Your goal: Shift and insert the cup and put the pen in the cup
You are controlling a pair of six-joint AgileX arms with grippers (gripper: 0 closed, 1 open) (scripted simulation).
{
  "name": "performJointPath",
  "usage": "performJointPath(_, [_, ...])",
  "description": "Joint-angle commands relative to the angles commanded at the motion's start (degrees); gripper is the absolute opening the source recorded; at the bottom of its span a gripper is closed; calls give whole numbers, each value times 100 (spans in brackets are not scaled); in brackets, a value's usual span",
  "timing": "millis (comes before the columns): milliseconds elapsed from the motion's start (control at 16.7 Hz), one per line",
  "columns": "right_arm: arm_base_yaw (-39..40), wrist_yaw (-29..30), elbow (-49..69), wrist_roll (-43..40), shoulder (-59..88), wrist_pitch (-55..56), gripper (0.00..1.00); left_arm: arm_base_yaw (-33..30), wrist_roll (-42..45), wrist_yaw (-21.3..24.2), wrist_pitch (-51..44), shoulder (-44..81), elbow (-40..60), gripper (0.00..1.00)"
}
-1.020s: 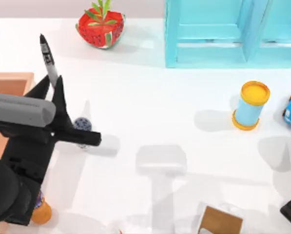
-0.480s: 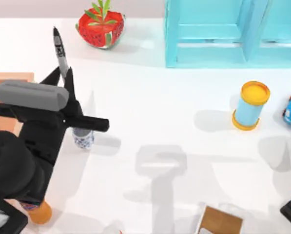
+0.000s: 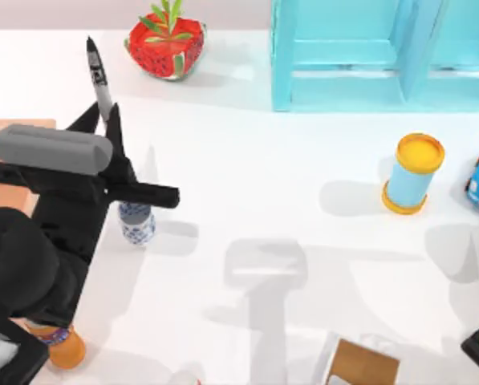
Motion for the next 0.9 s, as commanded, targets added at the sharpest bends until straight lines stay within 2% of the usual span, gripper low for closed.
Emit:
performJointPath(660, [0, 0, 0, 0, 0, 0, 100, 0, 0, 0, 0, 0, 0, 98])
performJointPath(900, [0, 0, 0, 0, 0, 0, 100, 0, 0, 0, 0, 0, 0, 100])
